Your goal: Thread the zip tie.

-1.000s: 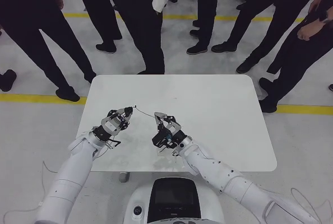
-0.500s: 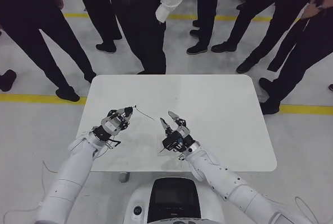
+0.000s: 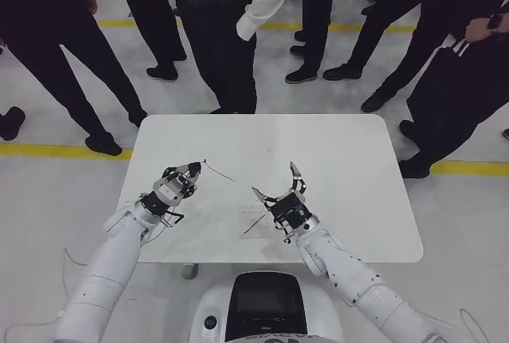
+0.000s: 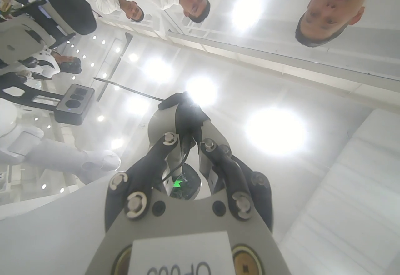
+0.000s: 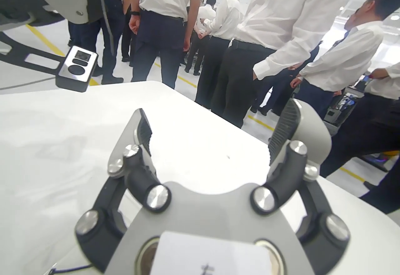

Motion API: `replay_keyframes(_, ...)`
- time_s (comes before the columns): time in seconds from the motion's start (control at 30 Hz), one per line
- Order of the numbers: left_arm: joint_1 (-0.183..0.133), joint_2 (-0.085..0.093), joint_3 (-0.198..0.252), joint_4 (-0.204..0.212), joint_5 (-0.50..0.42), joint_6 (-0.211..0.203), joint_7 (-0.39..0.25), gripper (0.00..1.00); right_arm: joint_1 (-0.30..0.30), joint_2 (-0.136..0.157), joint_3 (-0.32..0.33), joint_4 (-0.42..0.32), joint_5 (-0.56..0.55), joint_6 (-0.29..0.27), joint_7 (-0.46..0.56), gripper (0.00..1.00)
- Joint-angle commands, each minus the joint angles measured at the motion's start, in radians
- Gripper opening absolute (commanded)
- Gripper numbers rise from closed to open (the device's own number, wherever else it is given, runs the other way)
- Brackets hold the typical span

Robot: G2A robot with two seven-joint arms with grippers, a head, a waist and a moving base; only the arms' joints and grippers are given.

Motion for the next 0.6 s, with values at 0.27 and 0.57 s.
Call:
replay_keyframes(0.27, 0.004, 0.029, 0.059, 0.019, -0.151, 0.000, -0.011, 0.00, -0.074, 0.031, 0.124, -0.083, 0.101, -0.227, -0.023, 1.00)
replay_keyframes(0.57, 0.004, 0.029, 0.059, 0.019, -0.151, 0.000, -0.011, 0.00, -0.074, 0.031, 0.124, -0.083, 0.101, -0.227, -0.023, 1.00)
